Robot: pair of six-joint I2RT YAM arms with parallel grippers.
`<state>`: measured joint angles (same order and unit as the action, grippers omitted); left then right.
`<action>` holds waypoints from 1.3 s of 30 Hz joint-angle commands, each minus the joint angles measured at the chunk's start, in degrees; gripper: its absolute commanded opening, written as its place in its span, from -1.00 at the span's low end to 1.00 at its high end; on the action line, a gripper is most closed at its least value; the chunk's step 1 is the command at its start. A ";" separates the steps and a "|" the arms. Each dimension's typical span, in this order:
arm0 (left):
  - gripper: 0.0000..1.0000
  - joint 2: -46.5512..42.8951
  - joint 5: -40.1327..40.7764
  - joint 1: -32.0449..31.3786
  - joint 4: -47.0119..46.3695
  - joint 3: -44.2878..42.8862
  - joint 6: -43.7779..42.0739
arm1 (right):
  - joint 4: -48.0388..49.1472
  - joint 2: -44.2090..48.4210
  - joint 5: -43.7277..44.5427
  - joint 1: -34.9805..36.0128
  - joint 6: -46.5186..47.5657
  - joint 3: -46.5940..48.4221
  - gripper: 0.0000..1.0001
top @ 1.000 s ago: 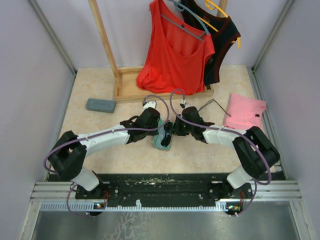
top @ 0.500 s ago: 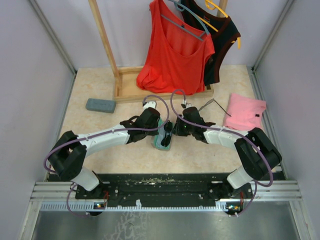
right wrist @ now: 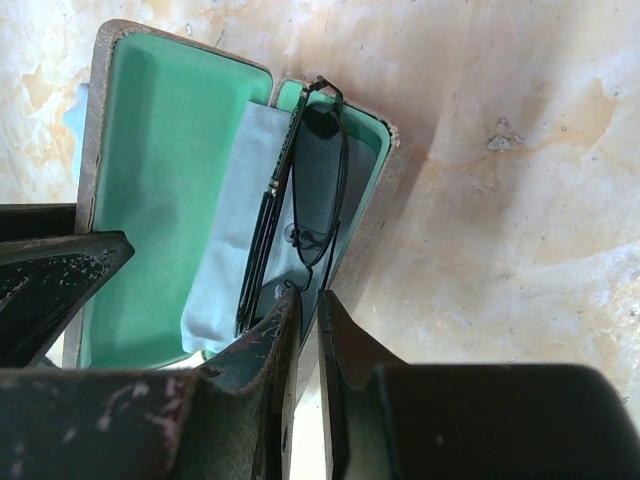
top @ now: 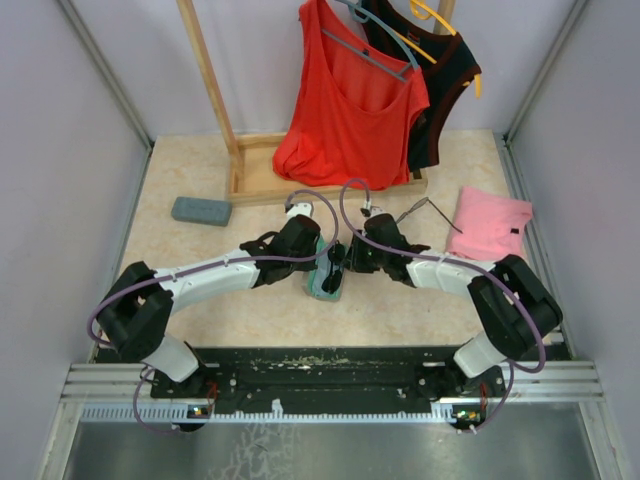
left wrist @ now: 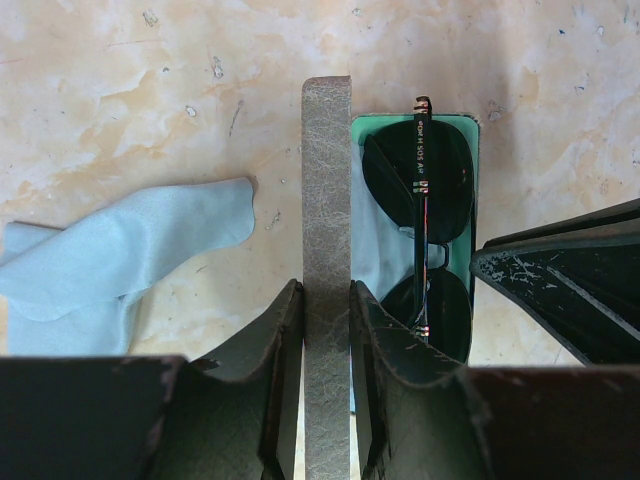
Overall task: Organize the sunglasses
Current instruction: Place the sunglasses in the sunglasses case.
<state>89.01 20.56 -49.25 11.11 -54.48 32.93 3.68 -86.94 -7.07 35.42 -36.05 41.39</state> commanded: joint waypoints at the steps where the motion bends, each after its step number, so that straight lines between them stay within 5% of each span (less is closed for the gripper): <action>1: -0.41 -0.99 0.18 -0.25 -1.09 -0.28 -0.40 | 3.14 -0.59 -0.74 0.45 0.11 3.00 -0.73; 39: -0.42 -1.21 0.17 -0.23 -0.92 -0.24 -0.44 | 3.02 -4.44 -0.89 1.09 0.57 4.37 -0.81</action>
<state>89.01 20.51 -49.25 10.96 -54.48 32.75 5.06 -90.87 -8.64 36.01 -36.07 43.20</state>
